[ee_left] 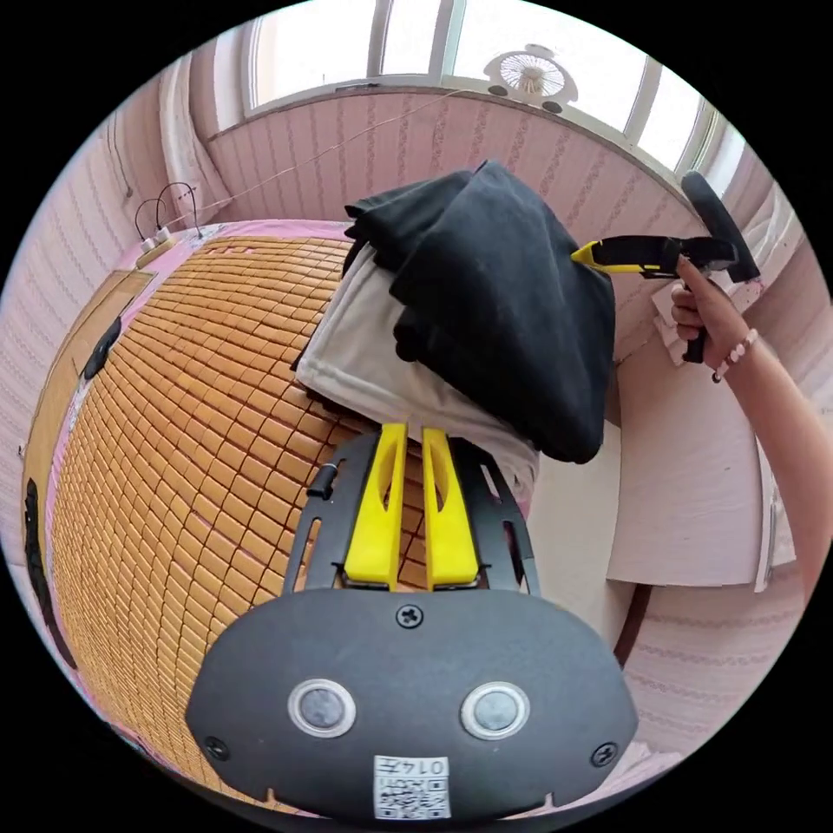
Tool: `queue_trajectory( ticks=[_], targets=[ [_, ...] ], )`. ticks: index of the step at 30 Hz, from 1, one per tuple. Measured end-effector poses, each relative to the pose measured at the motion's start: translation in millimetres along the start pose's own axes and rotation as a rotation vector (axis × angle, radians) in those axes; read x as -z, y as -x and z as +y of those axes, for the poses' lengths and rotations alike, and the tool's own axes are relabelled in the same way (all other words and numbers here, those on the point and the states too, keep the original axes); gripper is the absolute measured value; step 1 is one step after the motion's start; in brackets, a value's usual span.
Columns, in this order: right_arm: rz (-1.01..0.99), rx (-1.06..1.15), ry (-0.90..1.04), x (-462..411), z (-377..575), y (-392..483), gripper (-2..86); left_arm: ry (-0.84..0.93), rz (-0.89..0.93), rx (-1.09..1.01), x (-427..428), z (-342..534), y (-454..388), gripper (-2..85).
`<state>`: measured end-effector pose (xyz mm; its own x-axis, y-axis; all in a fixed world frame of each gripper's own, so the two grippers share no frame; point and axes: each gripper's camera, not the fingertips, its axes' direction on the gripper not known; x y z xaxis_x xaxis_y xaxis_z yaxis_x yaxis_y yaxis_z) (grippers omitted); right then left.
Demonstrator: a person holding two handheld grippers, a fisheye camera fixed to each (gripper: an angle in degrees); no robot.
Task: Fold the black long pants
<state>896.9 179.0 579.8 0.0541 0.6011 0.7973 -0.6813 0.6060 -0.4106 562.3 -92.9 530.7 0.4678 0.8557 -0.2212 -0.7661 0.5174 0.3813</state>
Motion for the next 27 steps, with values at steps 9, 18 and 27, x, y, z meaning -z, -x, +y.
queue_trajectory(
  ticks=[9, 18, 27],
  targets=[
    [-0.053, -0.067, -0.270, 48, 72, 5, 14.4, -0.239, 0.098, -0.056, 126, 157, 20, 3.9],
    [-0.167, -0.240, -0.146, -21, 147, -7, 14.6, -0.296, 0.102, 0.113, 156, 226, 38, 6.9],
    [-0.246, -0.260, -0.064, -58, 119, -5, 7.7, -0.321, 0.190, 0.076, 75, 51, 22, 6.5]
  ],
)
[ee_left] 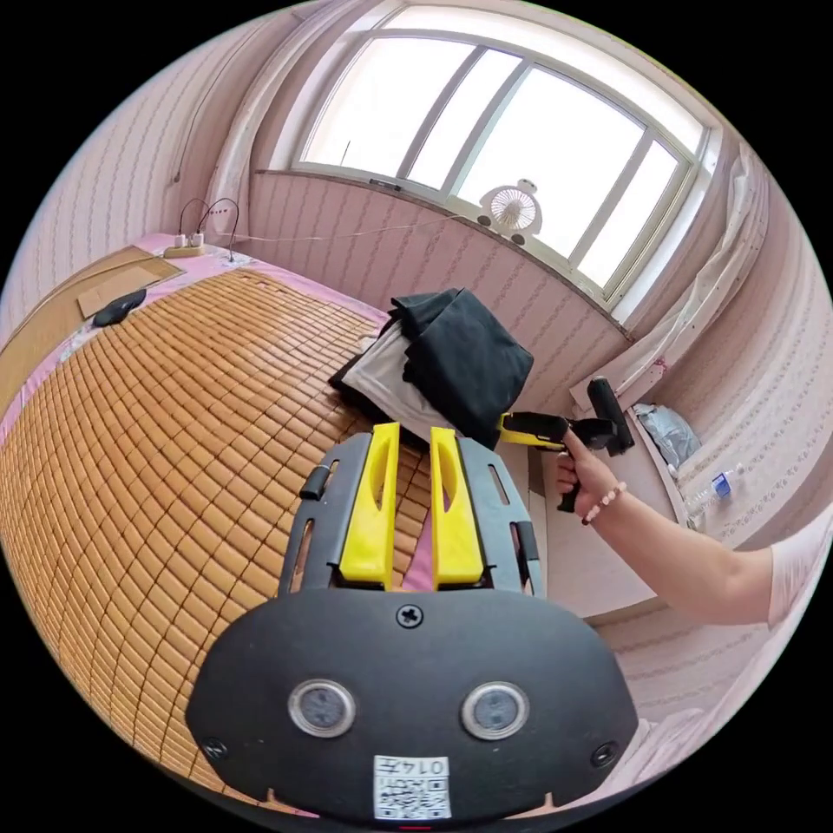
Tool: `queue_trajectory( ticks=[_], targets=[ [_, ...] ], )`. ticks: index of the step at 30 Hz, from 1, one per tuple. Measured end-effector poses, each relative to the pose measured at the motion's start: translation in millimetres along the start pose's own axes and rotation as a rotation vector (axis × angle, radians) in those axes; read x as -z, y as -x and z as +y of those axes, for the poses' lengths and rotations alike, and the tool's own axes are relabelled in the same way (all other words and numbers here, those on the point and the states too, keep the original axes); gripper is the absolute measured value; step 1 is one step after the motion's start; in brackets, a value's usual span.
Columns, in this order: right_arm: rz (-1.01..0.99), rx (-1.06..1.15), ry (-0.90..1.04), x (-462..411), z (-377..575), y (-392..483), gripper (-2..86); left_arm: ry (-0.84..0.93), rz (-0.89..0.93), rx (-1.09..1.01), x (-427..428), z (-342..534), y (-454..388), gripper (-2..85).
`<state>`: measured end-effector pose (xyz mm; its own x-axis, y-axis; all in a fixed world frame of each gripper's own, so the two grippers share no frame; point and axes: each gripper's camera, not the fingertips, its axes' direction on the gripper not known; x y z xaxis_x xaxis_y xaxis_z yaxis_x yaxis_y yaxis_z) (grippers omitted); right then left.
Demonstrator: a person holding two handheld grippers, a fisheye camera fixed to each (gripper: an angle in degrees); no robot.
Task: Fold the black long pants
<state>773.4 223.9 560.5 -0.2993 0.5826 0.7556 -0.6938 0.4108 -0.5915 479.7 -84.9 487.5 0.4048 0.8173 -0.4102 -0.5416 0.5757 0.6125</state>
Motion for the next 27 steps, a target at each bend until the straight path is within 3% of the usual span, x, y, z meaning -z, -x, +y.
queue_trajectory(
  ticks=[7, 11, 14, 19, 22, 25, 27],
  targets=[
    [-0.151, 0.247, -0.114, -1, -12, 49, 4.7, 0.019, -0.013, -0.198, -52, -87, -34, 5.9],
    [-0.055, 0.158, 0.075, -69, -8, 29, 4.9, 0.262, -0.070, -0.207, -100, -80, -50, 5.1],
    [-0.114, 0.143, 0.058, -85, 26, 13, 5.3, 0.275, -0.071, -0.220, -89, -61, -55, 4.5],
    [-0.098, 0.200, -0.038, -77, 126, 10, 4.0, 0.160, 0.019, -0.268, 27, -3, -63, 4.0],
    [-0.038, 0.275, 0.038, -81, 213, 23, 3.1, 0.106, -0.054, -0.252, 134, 76, -70, 4.1],
    [0.101, 0.379, 0.109, -82, 305, 54, 3.1, 0.109, -0.260, -0.204, 248, 178, -87, 3.9],
    [0.105, 0.449, 0.117, -78, 354, 78, 3.6, 0.085, -0.496, -0.129, 339, 254, -107, 4.0]
  ],
)
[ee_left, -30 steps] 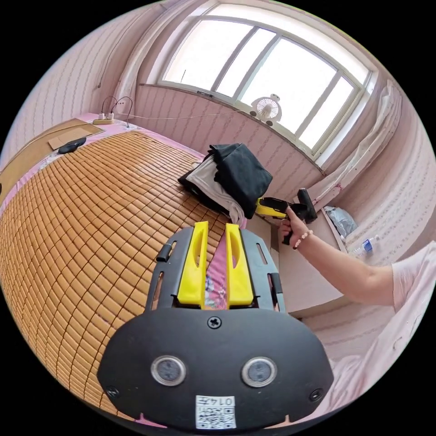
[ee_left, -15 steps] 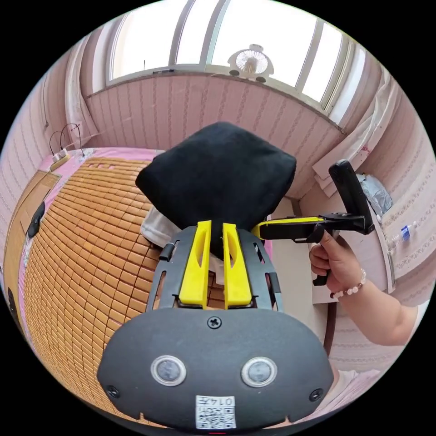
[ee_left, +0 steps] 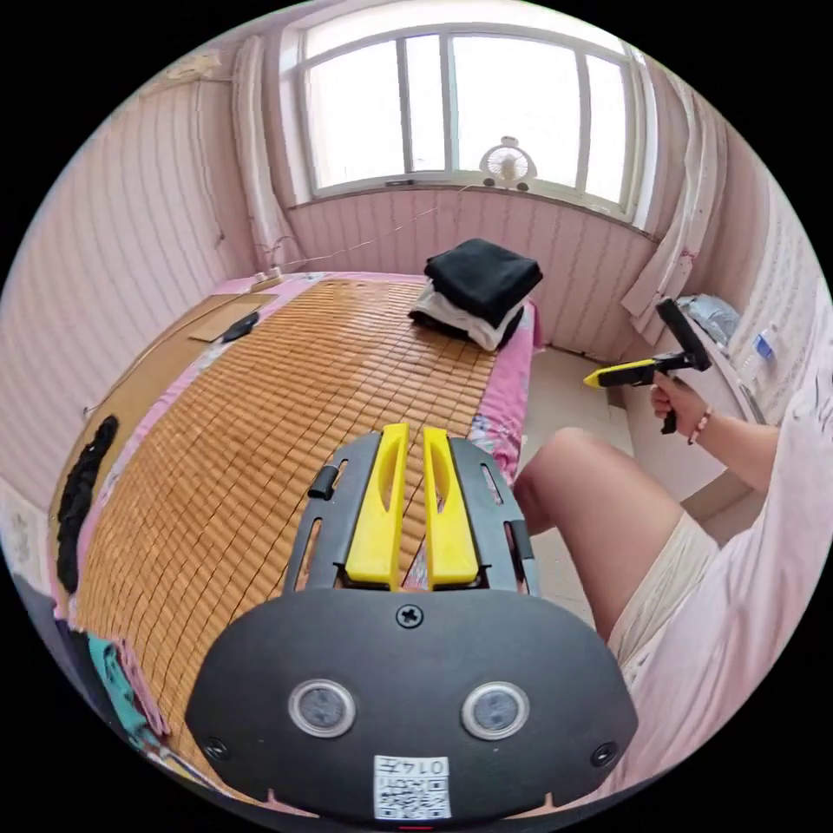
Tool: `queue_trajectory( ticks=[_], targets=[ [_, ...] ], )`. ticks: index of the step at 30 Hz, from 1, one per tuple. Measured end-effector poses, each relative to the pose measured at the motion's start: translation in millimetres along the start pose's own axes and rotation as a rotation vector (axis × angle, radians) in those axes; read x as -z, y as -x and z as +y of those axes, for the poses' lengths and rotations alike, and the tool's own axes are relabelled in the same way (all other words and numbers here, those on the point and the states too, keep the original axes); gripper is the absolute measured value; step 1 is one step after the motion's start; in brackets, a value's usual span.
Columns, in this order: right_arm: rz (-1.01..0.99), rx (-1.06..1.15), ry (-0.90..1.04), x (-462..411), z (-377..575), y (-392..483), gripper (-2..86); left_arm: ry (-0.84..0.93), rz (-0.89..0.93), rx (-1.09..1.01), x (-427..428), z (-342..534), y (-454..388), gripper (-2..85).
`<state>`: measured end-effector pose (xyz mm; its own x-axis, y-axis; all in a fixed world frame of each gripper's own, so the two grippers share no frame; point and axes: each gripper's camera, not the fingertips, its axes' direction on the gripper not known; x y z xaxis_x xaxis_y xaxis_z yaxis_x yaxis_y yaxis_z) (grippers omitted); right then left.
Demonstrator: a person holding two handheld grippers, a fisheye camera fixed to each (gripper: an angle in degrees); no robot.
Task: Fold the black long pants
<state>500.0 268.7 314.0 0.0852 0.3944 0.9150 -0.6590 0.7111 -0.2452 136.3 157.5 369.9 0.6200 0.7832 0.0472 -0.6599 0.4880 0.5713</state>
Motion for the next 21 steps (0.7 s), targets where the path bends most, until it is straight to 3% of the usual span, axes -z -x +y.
queue_trajectory(
  ticks=[3, 7, 12, 15, 21],
  targets=[
    [0.014, 0.213, -0.072, 2, 43, 88, 4.7, -0.069, -0.253, 0.198, 107, 86, 17, 5.0],
    [0.034, 0.638, -0.099, -31, 88, 226, 7.2, -0.208, -0.409, 0.388, 214, 173, 29, 7.7],
    [-0.138, 0.918, -0.087, -80, 141, 366, 6.7, -0.223, -0.595, 0.543, 324, 297, 22, 7.6],
    [-0.221, 1.067, 0.020, -118, 185, 453, 0.7, -0.211, -0.684, 0.629, 379, 372, 14, 3.0],
    [-0.312, 1.365, 0.284, -198, 274, 617, -0.2, -0.193, -0.712, 0.866, 476, 517, 11, -0.7]
  ],
)
